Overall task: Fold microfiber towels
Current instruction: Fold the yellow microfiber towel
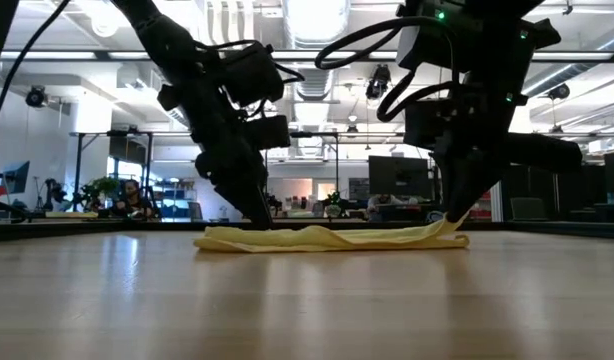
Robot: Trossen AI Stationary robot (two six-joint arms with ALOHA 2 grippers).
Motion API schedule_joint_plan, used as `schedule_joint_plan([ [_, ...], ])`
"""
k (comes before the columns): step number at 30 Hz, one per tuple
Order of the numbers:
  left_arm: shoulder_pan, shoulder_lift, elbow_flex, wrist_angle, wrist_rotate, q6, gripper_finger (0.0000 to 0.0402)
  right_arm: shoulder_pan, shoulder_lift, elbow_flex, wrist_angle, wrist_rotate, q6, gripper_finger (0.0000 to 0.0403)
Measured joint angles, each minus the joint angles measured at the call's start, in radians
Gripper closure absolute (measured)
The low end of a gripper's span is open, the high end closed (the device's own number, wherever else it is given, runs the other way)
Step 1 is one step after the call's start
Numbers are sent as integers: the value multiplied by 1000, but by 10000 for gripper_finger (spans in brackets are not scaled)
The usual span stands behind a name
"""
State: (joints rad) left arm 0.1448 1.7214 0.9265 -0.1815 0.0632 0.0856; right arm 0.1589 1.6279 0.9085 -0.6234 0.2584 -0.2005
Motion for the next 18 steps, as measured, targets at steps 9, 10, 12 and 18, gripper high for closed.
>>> schedule_joint_plan([
  [9, -13, 68, 1, 58, 31, 30, 289, 0, 0, -1, -1, 0, -1, 394],
  [10, -13, 69, 1, 58, 31, 30, 295, 0, 0, -1, -1, 0, -1, 394],
  [12, -12, 69, 1, 58, 31, 29, 316, 0, 0, -1, -1, 0, -1, 394],
  [18, -15, 45, 6, 34, 30, 28, 392, 0, 0, -1, -1, 0, -6, 394],
])
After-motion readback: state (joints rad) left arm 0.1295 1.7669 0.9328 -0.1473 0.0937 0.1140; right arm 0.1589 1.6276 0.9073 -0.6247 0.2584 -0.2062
